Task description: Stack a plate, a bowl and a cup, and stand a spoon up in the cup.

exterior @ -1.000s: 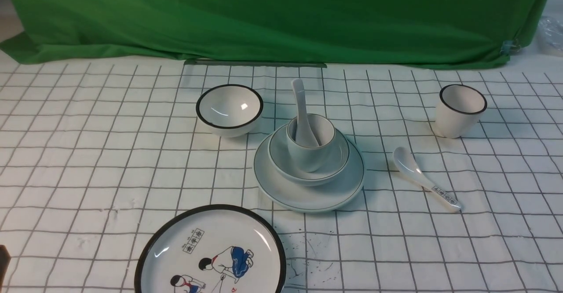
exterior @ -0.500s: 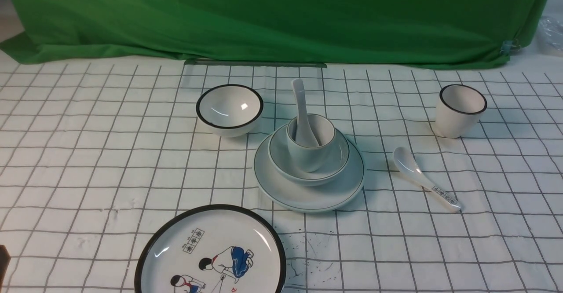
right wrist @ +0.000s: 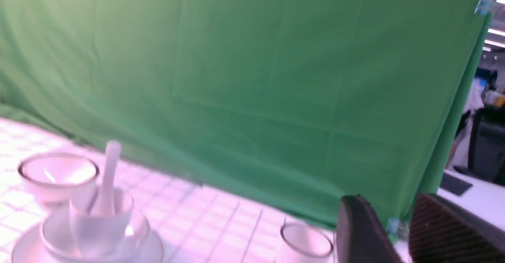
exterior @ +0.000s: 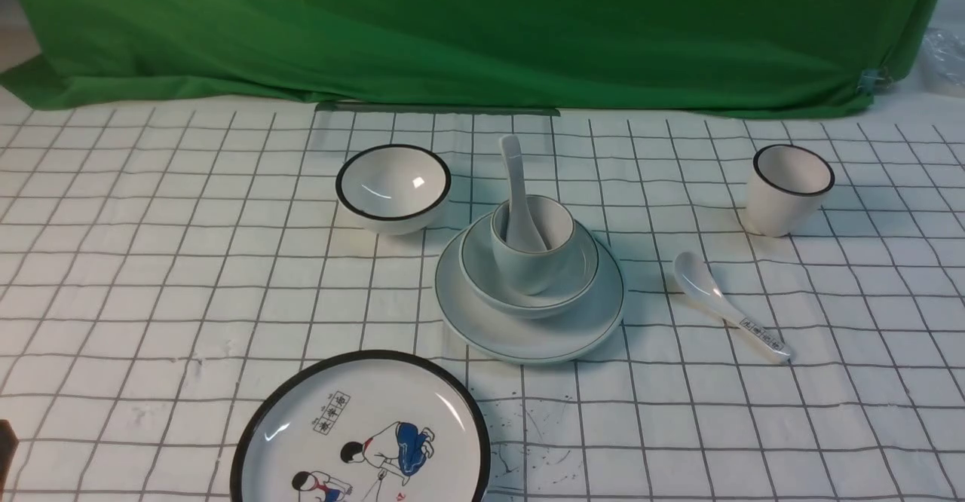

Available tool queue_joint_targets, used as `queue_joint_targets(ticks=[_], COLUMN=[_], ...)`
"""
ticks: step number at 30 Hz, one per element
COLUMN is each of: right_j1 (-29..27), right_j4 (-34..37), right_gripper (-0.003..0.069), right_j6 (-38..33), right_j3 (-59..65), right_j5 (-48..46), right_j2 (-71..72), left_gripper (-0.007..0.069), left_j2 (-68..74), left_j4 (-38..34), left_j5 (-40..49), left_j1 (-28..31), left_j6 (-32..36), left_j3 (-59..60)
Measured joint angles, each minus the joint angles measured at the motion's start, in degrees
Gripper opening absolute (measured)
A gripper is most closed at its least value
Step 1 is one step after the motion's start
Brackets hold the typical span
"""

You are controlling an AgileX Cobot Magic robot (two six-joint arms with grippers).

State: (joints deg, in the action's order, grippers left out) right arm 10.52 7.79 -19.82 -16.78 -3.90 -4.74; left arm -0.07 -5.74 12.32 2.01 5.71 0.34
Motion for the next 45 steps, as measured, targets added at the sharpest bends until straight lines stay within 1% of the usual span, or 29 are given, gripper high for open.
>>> queue_joint_targets(ticks=[1,4,7,10,13,15,17,18,19,21,22,45], right_j1=[0.0,-0.2,-0.5,-0.6,-1.3,-3.0,-5.3,-7.3,-7.6,-10.7,-11.1,-11.6], right_j4=[-2.9,-7.8,-9.4,-9.5,-9.8,-9.9,-9.9,-10.0,-10.0,-10.0,-10.0,-10.1], right_gripper=[0.0237,0.0237,0.0237,0.0237,0.0237,0.0237,0.0237,0.0237,0.0237,0.0237,0.0237,0.0237], right_j6=[3.9,11.1,14.6,17.3,18.3,18.5,18.7,18.8,18.8,19.3,19.3,20.3], right_j3=[0.1,0.5,2.9,4.9,8.1,10.5,13.0,15.7,15.9,17.2,17.2,17.2], right_j5=[-1.2,-4.5,-5.5,-5.8,-6.0,-6.0,-6.0,-6.6,-6.8,-9.8,-10.5,-11.1], right_j2=[0.0,-0.1,-0.1,-0.1,0.4,1.3,2.6,3.7,3.8,4.6,4.6,4.6], left_gripper=[0.0001,0.0001,0.0001,0.0001,0.0001,0.0001,0.0002,0.0001,0.0001,0.0001,0.0001,0.0001], left_j2=[0.0,0.0,0.0,0.0,0.0,0.0,0.0,0.0,0.0,0.0,0.0,0.0], left_j4=[0.0,0.0,0.0,0.0,0.0,0.0,0.0,0.0,0.0,0.2,0.2,1.3], left_j5=[0.0,0.0,0.0,0.0,0.0,0.0,0.0,0.0,0.1,0.1,0.2,0.4], left_j1=[0.0,0.0,0.3,0.3,0.3,0.3,0.3,0.3,0.3,0.3,0.3,0.3], left_j6=[0.0,0.0,0.0,0.0,0.0,0.0,0.0,0.0,0.0,-0.1,-0.1,-0.1], left_j3=[0.0,0.0,0.0,0.0,0.0,0.0,0.0,0.0,0.1,0.0,0.1,0.1])
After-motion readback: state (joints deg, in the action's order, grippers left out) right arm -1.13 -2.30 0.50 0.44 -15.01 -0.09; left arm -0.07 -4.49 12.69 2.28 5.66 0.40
